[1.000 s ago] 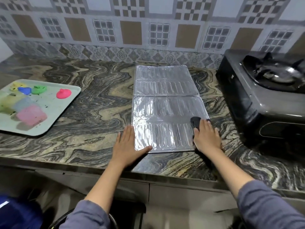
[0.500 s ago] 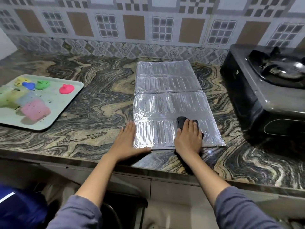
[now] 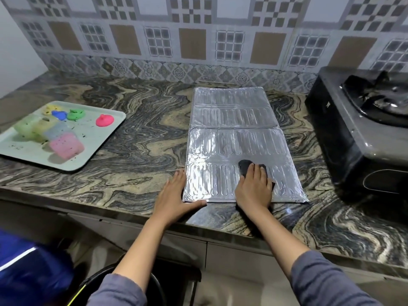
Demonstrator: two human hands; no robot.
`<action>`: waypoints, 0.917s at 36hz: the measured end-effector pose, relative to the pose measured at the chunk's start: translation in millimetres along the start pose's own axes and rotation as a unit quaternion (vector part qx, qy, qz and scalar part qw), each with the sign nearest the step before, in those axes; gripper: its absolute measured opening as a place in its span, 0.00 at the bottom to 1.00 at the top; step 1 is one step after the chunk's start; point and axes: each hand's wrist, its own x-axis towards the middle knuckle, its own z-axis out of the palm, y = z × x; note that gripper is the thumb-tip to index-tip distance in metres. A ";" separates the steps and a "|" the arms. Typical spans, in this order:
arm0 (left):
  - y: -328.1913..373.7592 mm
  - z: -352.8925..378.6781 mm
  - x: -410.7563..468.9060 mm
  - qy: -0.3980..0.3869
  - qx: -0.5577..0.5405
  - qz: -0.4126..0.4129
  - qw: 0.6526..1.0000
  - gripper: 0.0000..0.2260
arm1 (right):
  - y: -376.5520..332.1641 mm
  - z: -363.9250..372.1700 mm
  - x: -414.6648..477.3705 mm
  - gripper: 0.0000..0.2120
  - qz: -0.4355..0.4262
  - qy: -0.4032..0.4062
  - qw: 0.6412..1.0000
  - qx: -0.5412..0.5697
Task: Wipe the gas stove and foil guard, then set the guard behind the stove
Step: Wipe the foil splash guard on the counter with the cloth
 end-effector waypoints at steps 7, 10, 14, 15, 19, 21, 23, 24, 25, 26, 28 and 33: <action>-1.0 0.7 -0.5 -0.001 0.013 0.008 1.000 0.55 | -27.4 8.3 5.5 0.26 -0.089 -0.026 0.996 0.005; -0.5 0.9 -0.7 -0.001 0.017 0.007 1.000 0.54 | -38.8 12.8 10.6 0.26 -0.151 -0.054 0.987 0.009; -1.2 2.4 -0.4 0.005 0.027 0.006 1.000 0.52 | -46.5 14.0 18.3 0.26 -0.265 -0.074 0.961 0.005; -1.7 2.8 -0.2 0.006 0.027 0.006 1.000 0.51 | -46.6 13.0 20.0 0.26 -0.295 -0.084 0.952 0.001; -0.7 4.6 -1.8 0.018 0.034 0.006 0.999 0.49 | -44.2 10.7 26.0 0.26 -0.408 -0.107 0.907 -0.017; -0.1 6.5 -3.6 0.027 0.033 -0.002 0.999 0.48 | -44.7 11.4 27.3 0.26 -0.439 -0.112 0.891 -0.027; 0.9 8.4 -6.2 0.033 0.034 -0.014 0.999 0.47 | -45.3 12.2 28.0 0.26 -0.456 -0.112 0.882 -0.026; 1.5 9.0 -7.3 0.035 0.035 -0.020 0.999 0.47 | -45.2 12.8 28.6 0.26 -0.463 -0.111 0.879 -0.027; 2.2 9.4 -8.2 0.036 0.035 -0.025 0.998 0.47 | -44.9 12.8 29.1 0.25 -0.468 -0.112 0.876 -0.031; 2.7 9.6 -8.9 0.037 0.034 -0.029 0.998 0.47 | -44.5 12.7 29.8 0.25 -0.474 -0.116 0.872 -0.033; 3.2 10.0 -9.8 0.040 0.032 -0.035 0.998 0.47 | -43.5 12.2 31.4 0.25 -0.485 -0.125 0.865 -0.034; 4.1 12.1 -10.3 0.037 0.049 -0.041 0.997 0.45 | -42.4 9.6 33.4 0.24 -0.512 -0.142 0.846 -0.041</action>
